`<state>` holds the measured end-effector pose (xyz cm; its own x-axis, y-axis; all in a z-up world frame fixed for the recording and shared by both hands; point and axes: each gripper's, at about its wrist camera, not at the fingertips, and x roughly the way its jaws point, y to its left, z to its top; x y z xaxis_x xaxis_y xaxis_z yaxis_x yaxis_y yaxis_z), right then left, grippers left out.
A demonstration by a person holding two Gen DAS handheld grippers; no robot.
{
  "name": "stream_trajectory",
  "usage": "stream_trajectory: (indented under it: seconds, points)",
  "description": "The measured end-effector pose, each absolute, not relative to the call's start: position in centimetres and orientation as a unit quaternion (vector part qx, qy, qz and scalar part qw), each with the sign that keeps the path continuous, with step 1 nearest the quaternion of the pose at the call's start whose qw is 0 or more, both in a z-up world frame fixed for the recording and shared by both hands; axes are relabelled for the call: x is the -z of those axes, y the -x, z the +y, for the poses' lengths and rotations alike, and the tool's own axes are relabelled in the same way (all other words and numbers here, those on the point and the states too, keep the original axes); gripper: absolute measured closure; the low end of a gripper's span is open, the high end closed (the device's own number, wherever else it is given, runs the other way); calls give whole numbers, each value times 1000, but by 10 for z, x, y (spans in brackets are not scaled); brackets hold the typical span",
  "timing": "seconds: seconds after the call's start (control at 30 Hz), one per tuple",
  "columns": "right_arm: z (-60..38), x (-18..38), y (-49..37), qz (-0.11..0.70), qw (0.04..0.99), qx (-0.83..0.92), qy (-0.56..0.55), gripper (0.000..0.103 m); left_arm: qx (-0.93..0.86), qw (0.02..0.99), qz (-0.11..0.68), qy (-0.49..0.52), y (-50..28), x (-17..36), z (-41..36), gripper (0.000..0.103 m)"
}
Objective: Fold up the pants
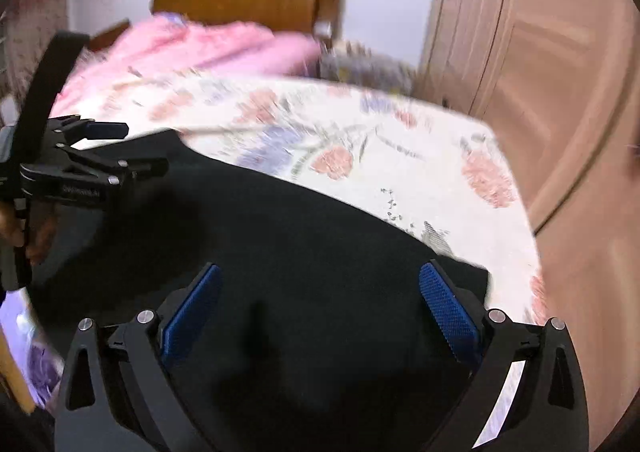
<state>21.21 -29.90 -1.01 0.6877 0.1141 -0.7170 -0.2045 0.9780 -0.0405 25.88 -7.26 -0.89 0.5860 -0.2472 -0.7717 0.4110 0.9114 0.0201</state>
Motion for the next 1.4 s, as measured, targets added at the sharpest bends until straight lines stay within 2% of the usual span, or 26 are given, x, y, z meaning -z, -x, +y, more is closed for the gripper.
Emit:
stream_trajectory:
  seconds: [0.13,0.2,0.37,0.7,0.9,1.0,1.1,1.23,1.3,1.4]
  points:
    - [-293,47,-254,445,887,-91,85,6,182,880,433,-75,-301,46,-76,2]
    - [-297,46,-251,445,887,-87,87,6,178,880,432,-83,-304,57,-77,2]
    - [-313,51,-247,448,885,-109,68,6,173,880,431,-103,-312,60,-82,1]
    - [-308,53,-246,447,886,-93,76,6,185,880,430,-80,-314,59,-73,1]
    - [-310,53,-247,446,887,-91,71,6,175,888,411,-109,-299,50,-64,1]
    - [-309,53,-247,443,889,-84,76,6,140,908,375,-124,-263,28,-20,2]
    - [-305,53,-246,438,892,-72,84,6,59,920,360,-141,-231,25,56,2]
    - [-302,53,-244,431,895,-61,94,6,-5,907,402,-127,-216,51,141,2]
    - [-303,53,-244,434,894,-62,94,6,12,909,409,-74,-208,58,178,1]
    - [-299,51,-246,443,890,-48,97,6,11,912,408,-46,-204,63,201,1]
